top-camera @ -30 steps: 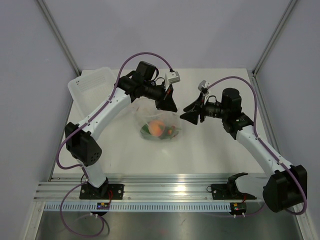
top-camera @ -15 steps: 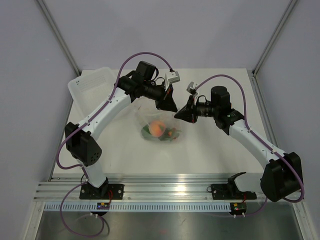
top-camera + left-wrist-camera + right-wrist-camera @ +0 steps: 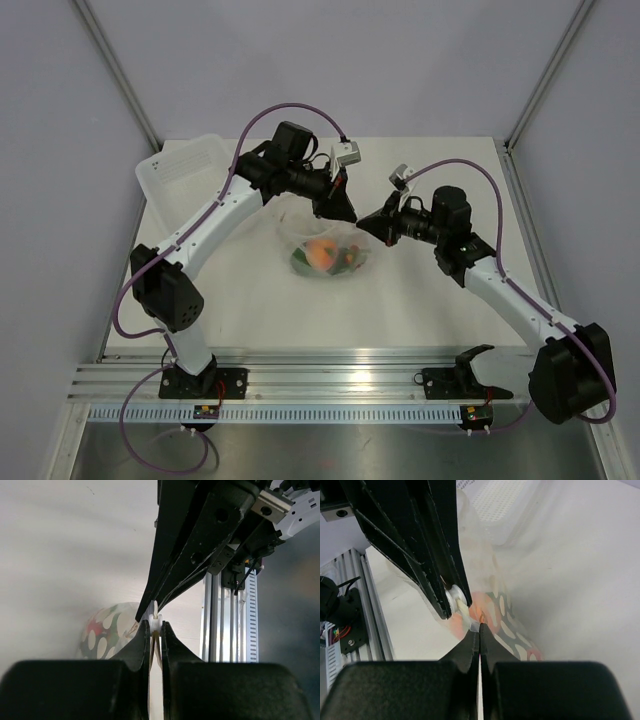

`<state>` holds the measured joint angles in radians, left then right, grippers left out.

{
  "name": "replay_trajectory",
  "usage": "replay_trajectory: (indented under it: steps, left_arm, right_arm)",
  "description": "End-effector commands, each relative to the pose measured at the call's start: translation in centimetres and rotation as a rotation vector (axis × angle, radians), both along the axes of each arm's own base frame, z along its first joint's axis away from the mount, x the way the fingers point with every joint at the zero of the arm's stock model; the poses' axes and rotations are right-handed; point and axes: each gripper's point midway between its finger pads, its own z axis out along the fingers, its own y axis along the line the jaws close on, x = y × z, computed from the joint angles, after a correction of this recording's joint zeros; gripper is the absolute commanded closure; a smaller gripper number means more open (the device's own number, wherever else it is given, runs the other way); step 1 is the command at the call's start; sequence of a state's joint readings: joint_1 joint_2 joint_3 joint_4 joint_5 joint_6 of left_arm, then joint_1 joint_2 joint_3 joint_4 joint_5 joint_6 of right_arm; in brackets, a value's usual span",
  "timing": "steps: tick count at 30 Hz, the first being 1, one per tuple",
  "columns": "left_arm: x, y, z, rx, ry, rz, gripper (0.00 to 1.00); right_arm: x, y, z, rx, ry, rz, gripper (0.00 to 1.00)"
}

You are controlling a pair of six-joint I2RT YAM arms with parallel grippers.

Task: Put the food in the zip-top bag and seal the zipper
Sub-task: Zip the zipper food storage bag at the center of the board.

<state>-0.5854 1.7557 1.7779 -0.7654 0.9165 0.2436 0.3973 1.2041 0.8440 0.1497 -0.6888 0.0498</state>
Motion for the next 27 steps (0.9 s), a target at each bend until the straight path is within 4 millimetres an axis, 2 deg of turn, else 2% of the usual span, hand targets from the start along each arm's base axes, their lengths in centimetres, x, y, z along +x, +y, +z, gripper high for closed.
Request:
replay_trajectory:
  steps: [1,6,11,20,24,26,27]
  left_arm:
    - [0.5,0.5,1.5,-0.032,-0.028,-0.004,1.00]
    - [0.8,0.8,1.4,-0.029,-0.023,0.007,1.00]
    - [1.1,1.4,1.2,-0.020,-0.022,0.028,1.00]
    - [3.1,4.5,0.3,0.007,-0.022,0.121,1.00]
    - [3.3,5.7,0.2,0.013,-0.022,0.156,1.00]
    - [3.3,6.4,-0.5,0.024,-0.008,0.176,1.00]
    - [3.3,6.7,-0.1,0.012,-0.027,0.185,1.00]
  right_arm:
    - [2.6,-3.0,3.0,0.075,-0.103,-0.199,1.00]
    - [2.6,-3.7,3.2,0.079,-0.105,-0.224,1.00]
    - [2.9,-4.5,2.2,0.079,-0.076,-0.272,1.00]
    - [4.1,-9.3,2.7,0.128,-0.096,-0.512,1.00]
    - [4.3,-10.4,2.5,0.113,-0.080,-0.559,1.00]
    - [4.7,-11.1,2.3,0.102,-0.077,-0.594,1.00]
    - [4.8,-11.3,2.1,0.094,-0.070,-0.604,1.00]
